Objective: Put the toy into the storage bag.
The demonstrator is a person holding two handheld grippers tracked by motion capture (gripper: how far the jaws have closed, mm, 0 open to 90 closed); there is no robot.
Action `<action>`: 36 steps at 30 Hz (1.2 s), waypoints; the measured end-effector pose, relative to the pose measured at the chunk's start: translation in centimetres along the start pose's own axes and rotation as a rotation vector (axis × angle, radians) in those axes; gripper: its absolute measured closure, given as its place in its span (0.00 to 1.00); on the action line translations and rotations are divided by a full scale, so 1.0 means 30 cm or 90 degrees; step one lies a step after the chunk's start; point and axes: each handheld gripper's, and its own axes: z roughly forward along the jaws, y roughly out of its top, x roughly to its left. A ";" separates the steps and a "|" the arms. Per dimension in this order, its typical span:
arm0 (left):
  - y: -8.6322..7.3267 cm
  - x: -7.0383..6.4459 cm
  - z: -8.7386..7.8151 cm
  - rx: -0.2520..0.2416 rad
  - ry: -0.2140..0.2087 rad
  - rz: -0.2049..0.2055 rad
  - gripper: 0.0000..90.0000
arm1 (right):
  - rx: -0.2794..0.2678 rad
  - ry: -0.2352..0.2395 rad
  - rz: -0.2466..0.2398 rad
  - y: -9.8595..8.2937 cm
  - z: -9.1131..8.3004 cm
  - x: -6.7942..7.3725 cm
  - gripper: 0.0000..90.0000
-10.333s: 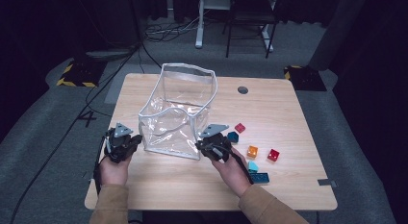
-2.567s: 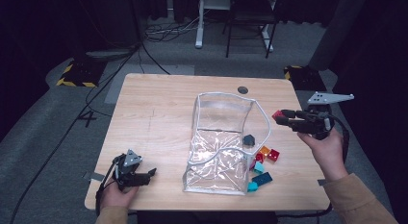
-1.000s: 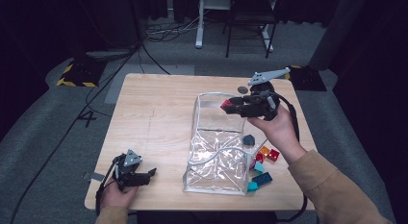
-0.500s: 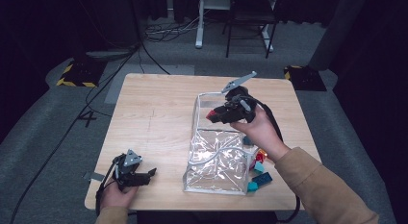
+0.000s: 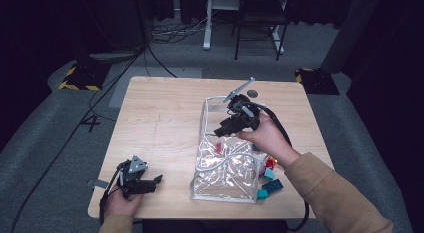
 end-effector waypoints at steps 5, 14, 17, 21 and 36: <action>0.000 0.000 0.000 0.000 0.000 0.000 0.26 | -0.026 0.003 -0.008 -0.007 -0.037 0.009 0.53; 0.000 0.000 0.000 0.000 0.000 0.000 0.26 | -0.091 -0.006 -0.021 -0.041 -0.149 0.036 0.53; 0.000 0.000 0.000 0.000 0.000 0.000 0.26 | -0.110 -0.010 -0.025 -0.059 -0.189 0.042 0.53; 0.000 0.000 0.000 0.000 0.000 0.000 0.26 | -0.141 -0.025 -0.029 -0.096 -0.249 0.048 0.53; 0.015 0.006 0.013 0.002 0.015 -0.010 0.25 | -0.206 -0.081 0.010 -0.245 -0.421 -0.006 0.53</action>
